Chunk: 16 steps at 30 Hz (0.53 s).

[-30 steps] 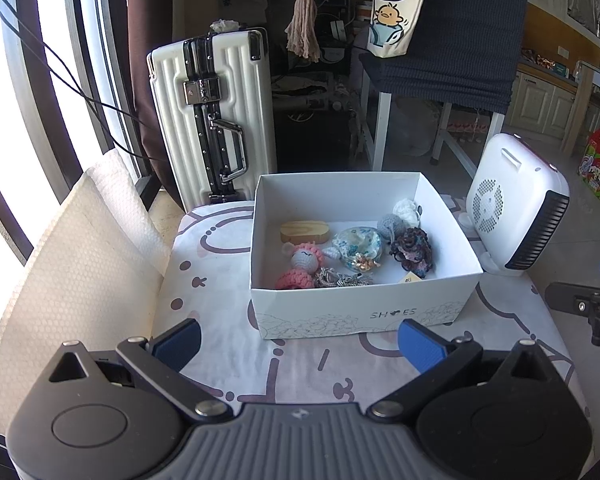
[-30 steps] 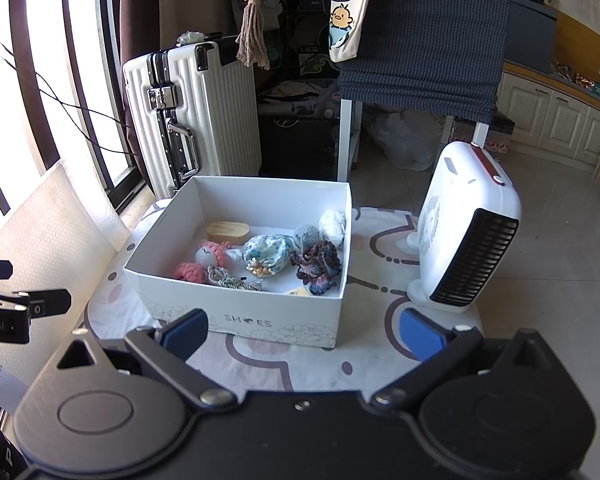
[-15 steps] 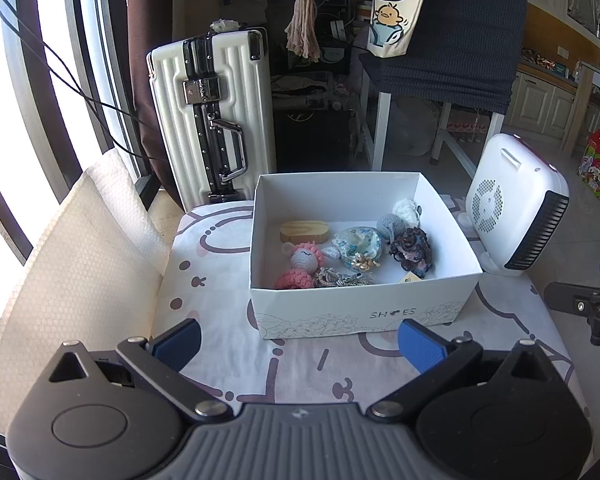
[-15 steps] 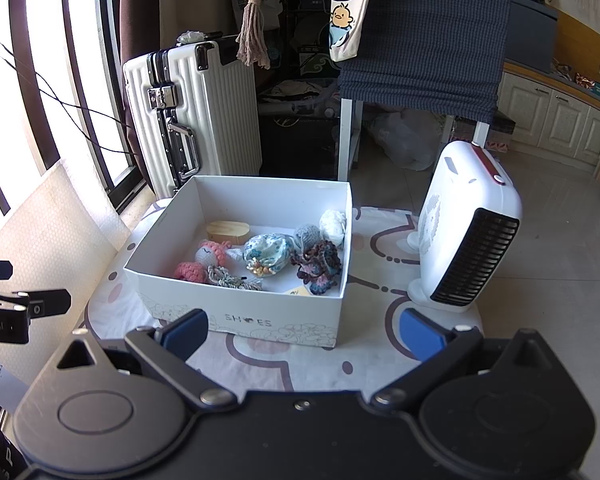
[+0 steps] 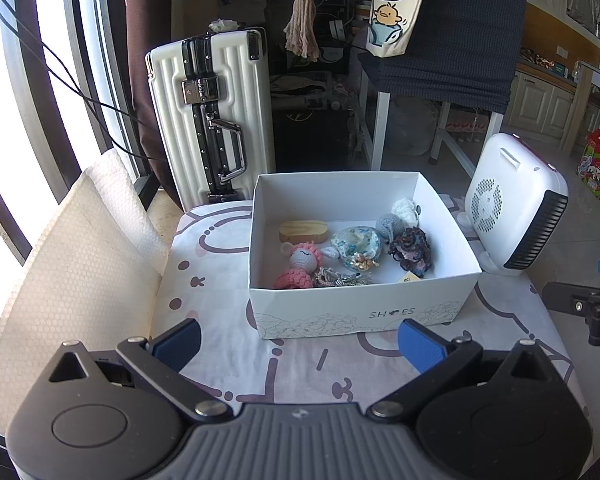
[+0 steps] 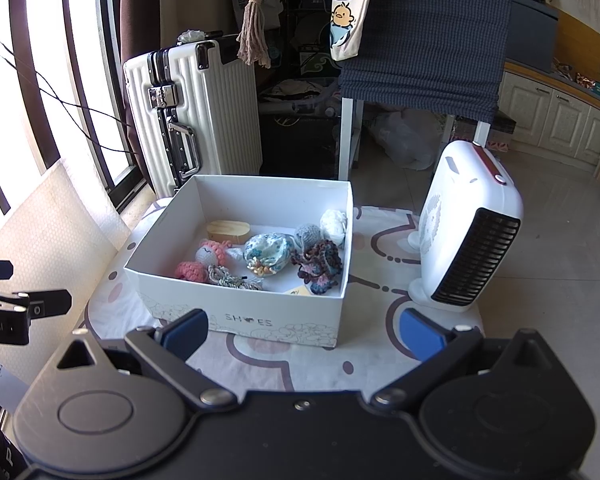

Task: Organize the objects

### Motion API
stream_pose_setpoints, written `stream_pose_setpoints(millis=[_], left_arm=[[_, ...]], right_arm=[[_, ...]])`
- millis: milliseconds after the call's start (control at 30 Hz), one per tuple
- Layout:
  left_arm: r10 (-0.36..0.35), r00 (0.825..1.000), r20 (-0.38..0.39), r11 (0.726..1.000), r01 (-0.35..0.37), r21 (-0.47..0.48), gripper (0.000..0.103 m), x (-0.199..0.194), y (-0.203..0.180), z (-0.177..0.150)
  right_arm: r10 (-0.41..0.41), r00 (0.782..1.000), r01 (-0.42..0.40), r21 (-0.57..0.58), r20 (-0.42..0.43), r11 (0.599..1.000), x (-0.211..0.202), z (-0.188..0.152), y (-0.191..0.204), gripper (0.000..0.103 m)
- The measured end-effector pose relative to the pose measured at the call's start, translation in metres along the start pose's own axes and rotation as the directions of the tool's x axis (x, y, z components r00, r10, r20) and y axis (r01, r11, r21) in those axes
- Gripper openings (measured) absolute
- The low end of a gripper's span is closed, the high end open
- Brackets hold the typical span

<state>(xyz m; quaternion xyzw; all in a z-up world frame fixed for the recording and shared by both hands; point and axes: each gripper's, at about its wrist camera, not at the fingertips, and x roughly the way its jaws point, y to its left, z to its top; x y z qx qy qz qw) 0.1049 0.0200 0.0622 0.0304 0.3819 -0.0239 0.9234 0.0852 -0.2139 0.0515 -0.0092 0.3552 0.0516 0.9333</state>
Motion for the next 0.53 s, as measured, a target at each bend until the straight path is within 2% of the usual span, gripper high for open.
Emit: stream_pose_setpoints(millis=[533], left_arm=[[0.000,1.000,-0.004,1.000,0.000,-0.002,0.103,0.0005,-0.0040,-0.0029]], right_arm=[[0.000,1.000,0.000,0.001,-0.003,1.000,0.0010,-0.0028,0.0020,0.103]])
